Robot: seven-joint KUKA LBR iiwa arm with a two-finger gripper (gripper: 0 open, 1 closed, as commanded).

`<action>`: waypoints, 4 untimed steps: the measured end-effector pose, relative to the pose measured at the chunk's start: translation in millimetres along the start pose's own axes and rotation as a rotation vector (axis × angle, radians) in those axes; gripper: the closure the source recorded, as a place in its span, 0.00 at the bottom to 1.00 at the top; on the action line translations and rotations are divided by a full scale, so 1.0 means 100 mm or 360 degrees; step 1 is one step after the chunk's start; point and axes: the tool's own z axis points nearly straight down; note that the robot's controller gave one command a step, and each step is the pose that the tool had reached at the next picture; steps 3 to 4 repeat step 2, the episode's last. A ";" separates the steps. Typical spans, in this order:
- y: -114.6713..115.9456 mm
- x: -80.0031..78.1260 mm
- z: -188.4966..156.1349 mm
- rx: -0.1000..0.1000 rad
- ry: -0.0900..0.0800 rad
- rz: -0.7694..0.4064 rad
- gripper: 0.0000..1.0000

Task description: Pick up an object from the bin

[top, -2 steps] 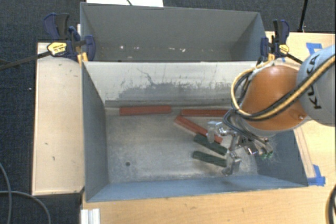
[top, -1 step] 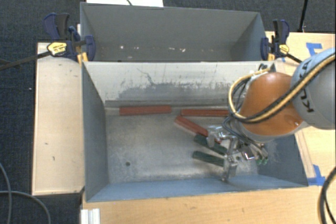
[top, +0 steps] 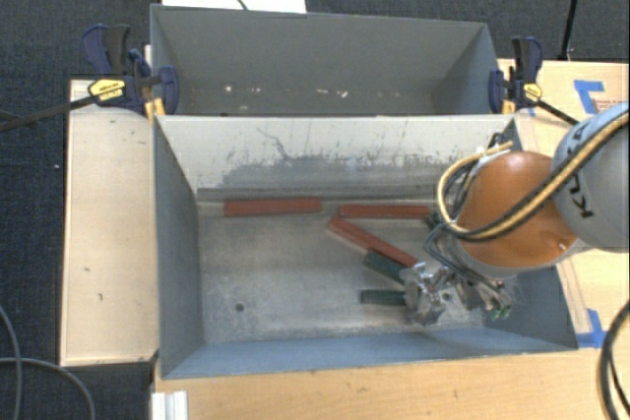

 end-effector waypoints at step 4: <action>0.00 0.01 0.01 0.0000 0.0000 0.0007 1.00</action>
Offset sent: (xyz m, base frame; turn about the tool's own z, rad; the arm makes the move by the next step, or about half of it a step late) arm 0.0000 0.0000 0.0000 0.0000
